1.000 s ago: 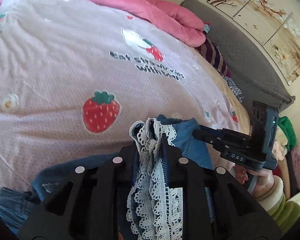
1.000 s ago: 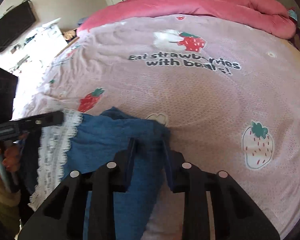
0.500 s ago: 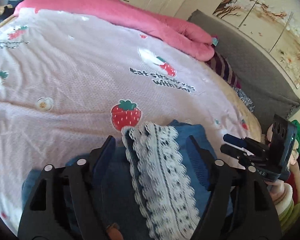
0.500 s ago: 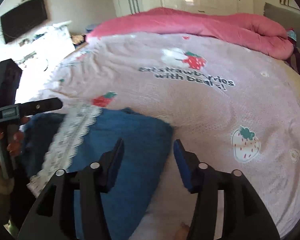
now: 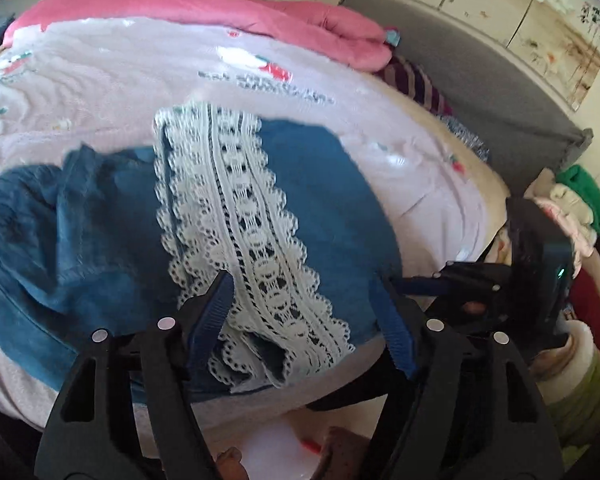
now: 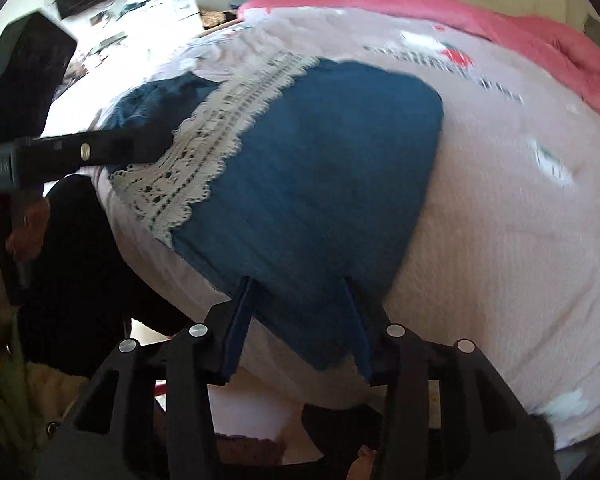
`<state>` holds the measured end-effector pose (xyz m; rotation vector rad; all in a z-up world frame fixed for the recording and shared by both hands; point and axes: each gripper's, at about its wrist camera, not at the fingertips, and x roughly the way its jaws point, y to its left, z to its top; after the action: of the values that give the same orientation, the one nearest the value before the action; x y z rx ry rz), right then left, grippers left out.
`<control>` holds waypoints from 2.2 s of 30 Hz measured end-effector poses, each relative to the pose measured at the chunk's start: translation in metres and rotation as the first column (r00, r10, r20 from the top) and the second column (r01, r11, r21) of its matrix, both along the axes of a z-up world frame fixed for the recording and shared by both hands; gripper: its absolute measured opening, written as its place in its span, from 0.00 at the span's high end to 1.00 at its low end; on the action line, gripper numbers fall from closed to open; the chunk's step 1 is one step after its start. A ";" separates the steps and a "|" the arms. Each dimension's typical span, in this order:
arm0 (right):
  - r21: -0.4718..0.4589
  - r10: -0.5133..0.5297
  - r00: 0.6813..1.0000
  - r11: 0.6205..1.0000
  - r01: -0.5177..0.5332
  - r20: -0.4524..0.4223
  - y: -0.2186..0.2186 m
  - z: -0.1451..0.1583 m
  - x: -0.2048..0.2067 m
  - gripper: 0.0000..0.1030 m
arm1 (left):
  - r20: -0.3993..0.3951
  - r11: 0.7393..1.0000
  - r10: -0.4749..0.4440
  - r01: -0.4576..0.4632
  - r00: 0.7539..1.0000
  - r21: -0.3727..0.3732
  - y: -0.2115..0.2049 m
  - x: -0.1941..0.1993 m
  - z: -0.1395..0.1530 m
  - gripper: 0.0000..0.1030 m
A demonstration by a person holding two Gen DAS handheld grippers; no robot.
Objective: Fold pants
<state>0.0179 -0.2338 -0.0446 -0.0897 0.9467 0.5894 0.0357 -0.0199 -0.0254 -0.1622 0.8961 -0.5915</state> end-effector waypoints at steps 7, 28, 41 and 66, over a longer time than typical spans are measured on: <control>-0.003 0.003 1.000 1.000 -0.003 0.010 0.001 -0.004 0.001 0.60 | 0.023 0.999 0.010 -0.011 1.000 0.044 -0.009 -0.003 -0.022 0.38; 0.146 0.051 0.985 0.986 -0.075 0.164 0.031 0.104 0.009 0.20 | 0.123 0.929 0.352 -0.362 0.928 0.073 0.098 -0.053 0.048 0.10; 0.072 0.292 0.950 0.951 -0.301 0.106 0.160 0.113 0.078 0.14 | -0.018 0.895 0.445 -0.445 0.895 0.035 0.133 -0.048 0.010 0.09; 0.045 0.488 0.862 0.872 -0.487 -0.134 0.273 0.072 0.165 0.73 | -0.212 0.828 0.439 -0.485 0.873 -0.280 0.160 -0.011 -0.030 0.66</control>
<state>0.1827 0.0395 0.0274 -0.2897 1.0654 1.0825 0.0242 0.1402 -0.0555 -0.7127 0.8467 -0.2655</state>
